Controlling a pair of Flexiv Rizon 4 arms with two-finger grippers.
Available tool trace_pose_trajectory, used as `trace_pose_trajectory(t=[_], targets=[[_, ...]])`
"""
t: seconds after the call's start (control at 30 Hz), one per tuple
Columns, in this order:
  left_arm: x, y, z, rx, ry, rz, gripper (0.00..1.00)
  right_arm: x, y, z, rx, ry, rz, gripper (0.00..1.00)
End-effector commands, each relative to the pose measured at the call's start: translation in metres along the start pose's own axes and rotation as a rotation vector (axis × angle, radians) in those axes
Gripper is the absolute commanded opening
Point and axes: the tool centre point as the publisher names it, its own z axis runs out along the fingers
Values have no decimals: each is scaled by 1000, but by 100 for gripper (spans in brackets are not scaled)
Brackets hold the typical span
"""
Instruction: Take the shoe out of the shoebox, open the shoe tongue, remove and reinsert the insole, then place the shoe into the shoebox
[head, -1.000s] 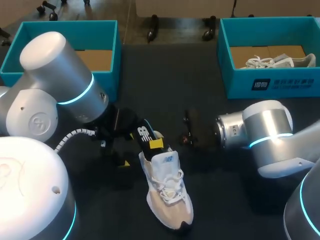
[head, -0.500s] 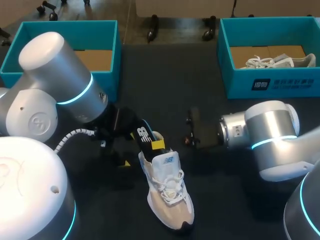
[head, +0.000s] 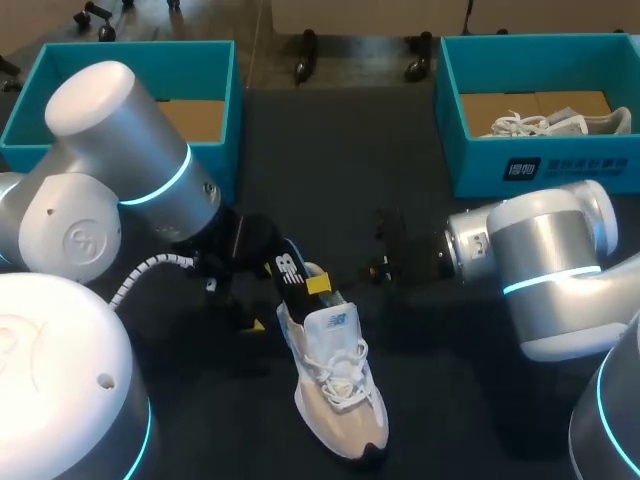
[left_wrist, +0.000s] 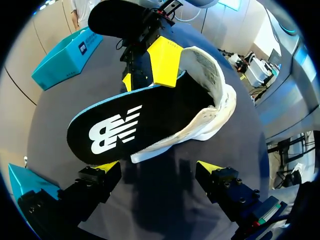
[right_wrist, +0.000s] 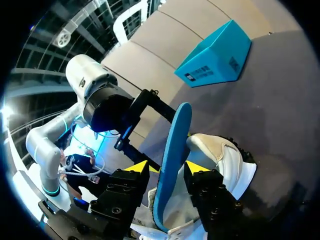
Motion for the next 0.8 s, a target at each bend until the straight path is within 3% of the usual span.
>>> trace_pose_trajectory(t=[0.03, 0.8], targets=[[-1, 0, 1, -2, 3, 1, 100, 7, 4, 2, 26, -98, 8, 45], [-1, 0, 1, -2, 3, 1, 100, 7, 2, 17, 77, -308, 13, 43]])
